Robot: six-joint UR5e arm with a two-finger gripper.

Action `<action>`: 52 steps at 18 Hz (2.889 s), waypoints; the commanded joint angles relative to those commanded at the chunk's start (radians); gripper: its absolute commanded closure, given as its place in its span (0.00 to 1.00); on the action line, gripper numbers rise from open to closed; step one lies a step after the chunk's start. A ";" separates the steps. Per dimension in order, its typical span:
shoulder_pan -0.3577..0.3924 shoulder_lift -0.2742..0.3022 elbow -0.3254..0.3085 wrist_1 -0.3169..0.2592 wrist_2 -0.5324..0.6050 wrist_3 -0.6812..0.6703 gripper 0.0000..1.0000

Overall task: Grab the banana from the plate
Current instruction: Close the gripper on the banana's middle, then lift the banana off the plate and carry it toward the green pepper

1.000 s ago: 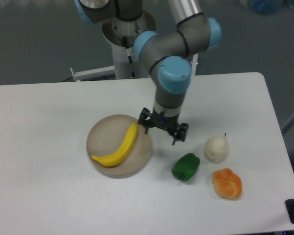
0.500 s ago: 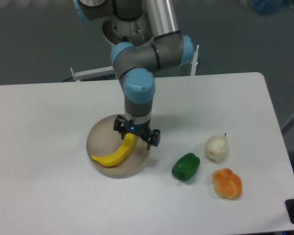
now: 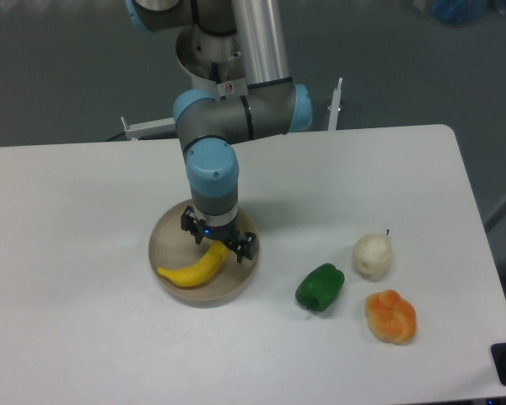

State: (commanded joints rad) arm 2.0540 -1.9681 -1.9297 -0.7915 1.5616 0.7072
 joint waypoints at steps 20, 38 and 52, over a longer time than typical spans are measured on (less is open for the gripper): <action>0.018 0.032 0.023 -0.003 -0.009 0.015 0.77; 0.261 0.092 0.287 -0.169 0.003 0.337 0.77; 0.273 0.064 0.336 -0.167 0.020 0.391 0.76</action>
State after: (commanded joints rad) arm 2.3270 -1.9037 -1.5938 -0.9587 1.5815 1.0983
